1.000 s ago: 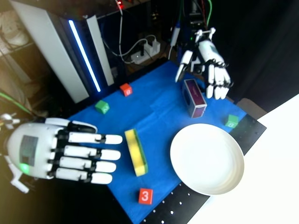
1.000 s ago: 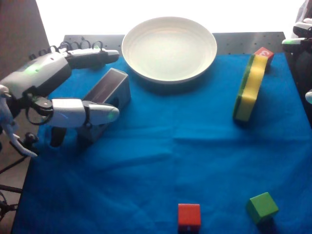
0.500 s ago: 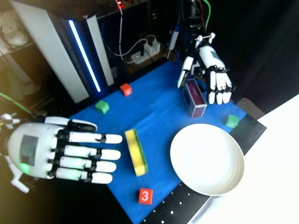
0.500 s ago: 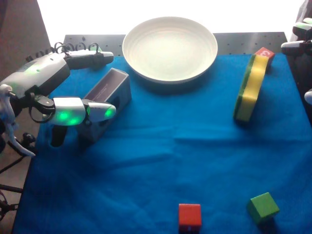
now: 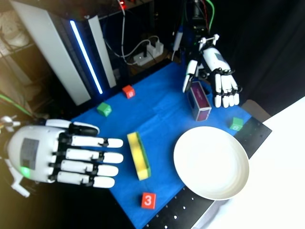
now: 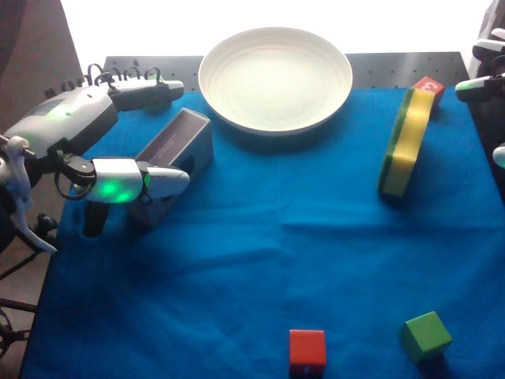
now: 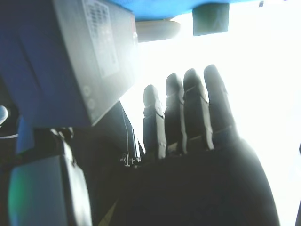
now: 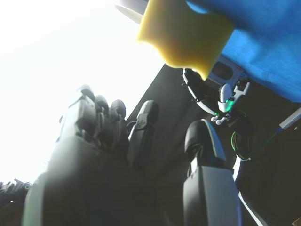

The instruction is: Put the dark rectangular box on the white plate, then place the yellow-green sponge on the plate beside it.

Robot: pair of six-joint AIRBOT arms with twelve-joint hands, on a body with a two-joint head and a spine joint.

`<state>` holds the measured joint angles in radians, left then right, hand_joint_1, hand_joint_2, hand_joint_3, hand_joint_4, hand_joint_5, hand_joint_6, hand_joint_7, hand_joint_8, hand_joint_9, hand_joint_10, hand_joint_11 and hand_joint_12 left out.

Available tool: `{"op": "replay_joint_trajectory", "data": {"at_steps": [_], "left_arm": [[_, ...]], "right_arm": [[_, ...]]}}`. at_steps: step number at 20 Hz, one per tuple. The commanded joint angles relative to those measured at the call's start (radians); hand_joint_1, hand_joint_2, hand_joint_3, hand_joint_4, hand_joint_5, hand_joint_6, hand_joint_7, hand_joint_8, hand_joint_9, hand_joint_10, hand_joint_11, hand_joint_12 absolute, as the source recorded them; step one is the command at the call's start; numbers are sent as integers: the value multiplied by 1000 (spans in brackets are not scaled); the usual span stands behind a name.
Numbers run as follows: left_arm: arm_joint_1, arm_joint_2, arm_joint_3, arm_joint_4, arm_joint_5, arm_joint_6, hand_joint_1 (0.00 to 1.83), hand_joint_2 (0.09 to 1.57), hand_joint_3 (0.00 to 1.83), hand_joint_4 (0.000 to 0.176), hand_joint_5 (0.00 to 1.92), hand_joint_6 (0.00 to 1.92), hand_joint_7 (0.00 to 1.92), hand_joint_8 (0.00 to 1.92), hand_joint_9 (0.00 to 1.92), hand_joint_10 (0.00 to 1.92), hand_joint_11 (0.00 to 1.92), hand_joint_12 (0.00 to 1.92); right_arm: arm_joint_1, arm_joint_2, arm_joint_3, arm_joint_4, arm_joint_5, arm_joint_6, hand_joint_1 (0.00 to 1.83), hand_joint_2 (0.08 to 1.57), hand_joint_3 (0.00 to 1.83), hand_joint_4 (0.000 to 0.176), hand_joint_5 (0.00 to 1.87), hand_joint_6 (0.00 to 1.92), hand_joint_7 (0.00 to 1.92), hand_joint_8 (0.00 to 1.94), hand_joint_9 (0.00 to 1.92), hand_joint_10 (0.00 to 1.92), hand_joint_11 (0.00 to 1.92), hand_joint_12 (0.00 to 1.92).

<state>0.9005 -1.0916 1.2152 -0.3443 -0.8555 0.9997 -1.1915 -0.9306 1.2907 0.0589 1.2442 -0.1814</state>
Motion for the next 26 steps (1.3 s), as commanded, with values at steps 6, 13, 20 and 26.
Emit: {"op": "replay_joint_trajectory", "data": {"at_steps": [6, 13, 20, 26], "left_arm": [[-8, -21, 12, -1, -38, 17, 882, 979, 0, 0, 545, 12, 639, 55, 539, 493, 170, 1524], [-8, -23, 12, -1, -33, 17, 1186, 1201, 3, 0, 799, 1080, 791, 1395, 639, 1234, 584, 1619], [-77, -13, 29, 73, 7, 17, 1380, 1108, 0, 0, 904, 998, 957, 974, 992, 1175, 928, 1339], [-283, -1, 35, 274, 43, 13, 1385, 1100, 0, 0, 939, 896, 985, 1003, 969, 1196, 835, 1441]], "right_arm": [[15, 1, 2, 37, 121, 5, 942, 1186, 5, 0, 707, 11, 192, 2, 34, 3, 0, 0], [15, -2, 2, 39, 121, 5, 921, 1206, 7, 0, 709, 3, 210, 6, 45, 4, 0, 0], [15, -2, 1, 39, 121, 5, 909, 1211, 5, 0, 711, 2, 208, 1, 25, 2, 0, 0], [15, -2, 1, 40, 121, 5, 930, 1217, 3, 0, 714, 3, 221, 6, 55, 12, 12, 5]]}}
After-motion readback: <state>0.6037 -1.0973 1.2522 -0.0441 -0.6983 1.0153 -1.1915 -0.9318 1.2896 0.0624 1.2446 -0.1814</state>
